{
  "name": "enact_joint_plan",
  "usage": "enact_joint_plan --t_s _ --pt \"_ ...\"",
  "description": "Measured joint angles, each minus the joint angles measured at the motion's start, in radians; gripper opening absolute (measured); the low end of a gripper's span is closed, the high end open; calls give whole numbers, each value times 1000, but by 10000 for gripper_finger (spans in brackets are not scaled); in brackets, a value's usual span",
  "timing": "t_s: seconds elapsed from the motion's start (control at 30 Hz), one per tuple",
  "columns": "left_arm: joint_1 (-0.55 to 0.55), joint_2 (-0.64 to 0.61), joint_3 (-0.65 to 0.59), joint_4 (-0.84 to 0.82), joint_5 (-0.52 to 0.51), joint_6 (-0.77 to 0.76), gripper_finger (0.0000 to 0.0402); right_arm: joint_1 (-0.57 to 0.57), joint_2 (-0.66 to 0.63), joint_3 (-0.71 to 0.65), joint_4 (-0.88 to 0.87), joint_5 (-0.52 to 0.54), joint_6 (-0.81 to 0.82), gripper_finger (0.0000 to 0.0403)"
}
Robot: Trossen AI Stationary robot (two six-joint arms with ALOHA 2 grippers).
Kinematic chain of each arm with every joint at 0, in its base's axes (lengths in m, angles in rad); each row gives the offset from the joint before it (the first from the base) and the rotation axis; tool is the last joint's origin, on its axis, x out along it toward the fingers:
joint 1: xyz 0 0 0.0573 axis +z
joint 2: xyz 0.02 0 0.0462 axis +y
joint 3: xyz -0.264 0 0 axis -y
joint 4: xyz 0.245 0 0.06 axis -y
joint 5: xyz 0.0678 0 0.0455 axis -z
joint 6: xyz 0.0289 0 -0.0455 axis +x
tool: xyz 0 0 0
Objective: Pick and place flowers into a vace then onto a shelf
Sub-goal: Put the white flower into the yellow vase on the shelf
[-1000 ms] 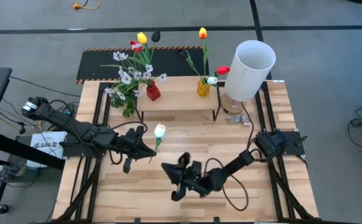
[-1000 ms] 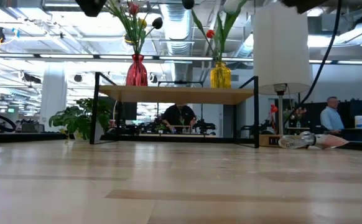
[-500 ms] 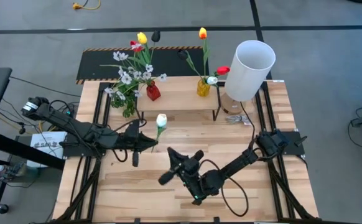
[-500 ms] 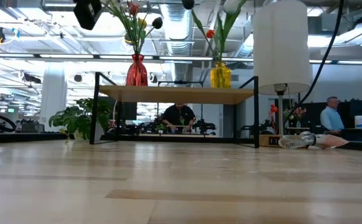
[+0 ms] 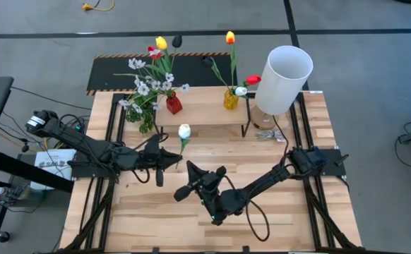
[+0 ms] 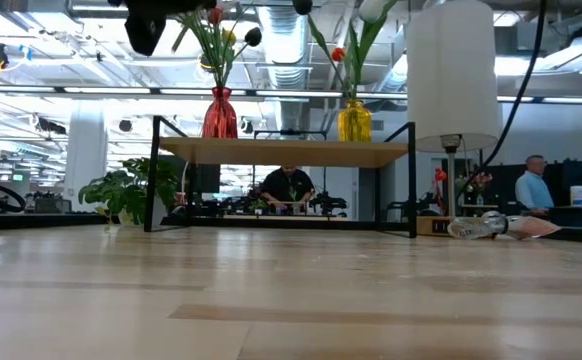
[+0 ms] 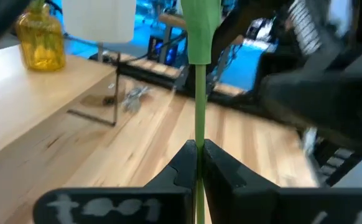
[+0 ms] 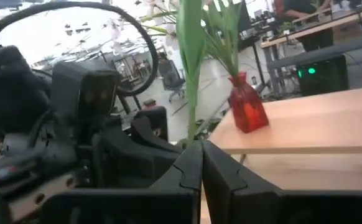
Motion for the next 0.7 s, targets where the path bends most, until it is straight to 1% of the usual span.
enact_joint_plan --t_s 0.1,0.17,0.27,0.47,0.63,0.7 --pt "2 20 2 29 6 -19 0 -9 0 0 -1 -53 2 10" --pt "2 40 2 27 8 -21 0 -13 0 0 -1 -64 10 28" --pt "-1 68 2 38 9 -28 0 -13 0 0 0 -44 10 65" --pt "-21 113 1 142 9 9 0 -15 0 0 -34 23 10 138" --pt "-26 113 1 144 8 33 0 -21 0 0 -72 26 10 178" --pt "-25 113 1 149 32 42 0 -24 0 0 -73 24 10 187"
